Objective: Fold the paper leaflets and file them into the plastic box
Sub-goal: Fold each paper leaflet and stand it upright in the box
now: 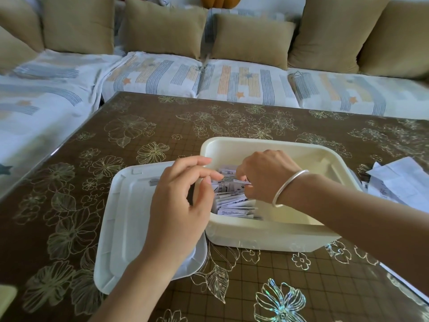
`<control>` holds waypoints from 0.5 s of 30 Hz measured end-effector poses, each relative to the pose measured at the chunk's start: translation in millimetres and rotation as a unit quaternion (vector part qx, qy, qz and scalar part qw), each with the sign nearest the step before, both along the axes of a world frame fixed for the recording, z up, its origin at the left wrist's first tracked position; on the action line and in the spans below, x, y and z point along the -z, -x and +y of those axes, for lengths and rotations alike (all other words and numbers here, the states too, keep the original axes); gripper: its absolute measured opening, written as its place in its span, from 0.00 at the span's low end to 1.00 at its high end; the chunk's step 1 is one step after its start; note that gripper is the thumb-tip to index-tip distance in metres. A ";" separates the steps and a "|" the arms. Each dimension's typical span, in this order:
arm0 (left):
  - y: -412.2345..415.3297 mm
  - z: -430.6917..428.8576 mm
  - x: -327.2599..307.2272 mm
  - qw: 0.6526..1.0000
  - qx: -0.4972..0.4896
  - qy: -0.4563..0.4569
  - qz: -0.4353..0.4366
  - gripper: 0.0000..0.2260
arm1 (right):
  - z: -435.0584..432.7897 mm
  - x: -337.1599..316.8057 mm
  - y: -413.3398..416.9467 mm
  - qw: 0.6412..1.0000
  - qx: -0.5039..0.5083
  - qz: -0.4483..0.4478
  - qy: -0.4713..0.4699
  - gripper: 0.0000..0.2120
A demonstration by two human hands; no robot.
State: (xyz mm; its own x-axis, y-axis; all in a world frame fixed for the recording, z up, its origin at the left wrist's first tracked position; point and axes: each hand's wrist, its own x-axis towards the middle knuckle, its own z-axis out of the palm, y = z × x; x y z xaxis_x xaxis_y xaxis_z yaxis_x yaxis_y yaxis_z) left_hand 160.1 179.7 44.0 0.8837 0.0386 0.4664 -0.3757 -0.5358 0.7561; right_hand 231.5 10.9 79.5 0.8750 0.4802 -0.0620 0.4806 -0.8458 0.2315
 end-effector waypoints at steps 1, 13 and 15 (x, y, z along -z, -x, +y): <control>0.1 -0.2 0.1 1.000 0.001 0.000 0.000 0.11 | -1.4 1.2 0.4 1.000 0.007 0.005 -0.009 0.09; -0.2 0.0 0.2 1.000 0.005 0.005 0.000 0.11 | 2.5 9.0 0.1 0.999 0.028 0.037 -0.005 0.11; 0.0 0.1 0.1 1.000 0.005 0.004 0.000 0.11 | 5.8 7.8 -1.6 0.999 0.013 0.035 0.006 0.09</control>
State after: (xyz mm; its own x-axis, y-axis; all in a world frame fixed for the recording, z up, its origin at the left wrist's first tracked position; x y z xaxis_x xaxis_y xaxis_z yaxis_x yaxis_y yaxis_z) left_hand 160.1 179.8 43.9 0.8839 0.0345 0.4664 -0.3808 -0.5259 0.7606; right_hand 233.0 16.7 71.7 0.8802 0.4566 -0.1291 0.4743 -0.8553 0.2085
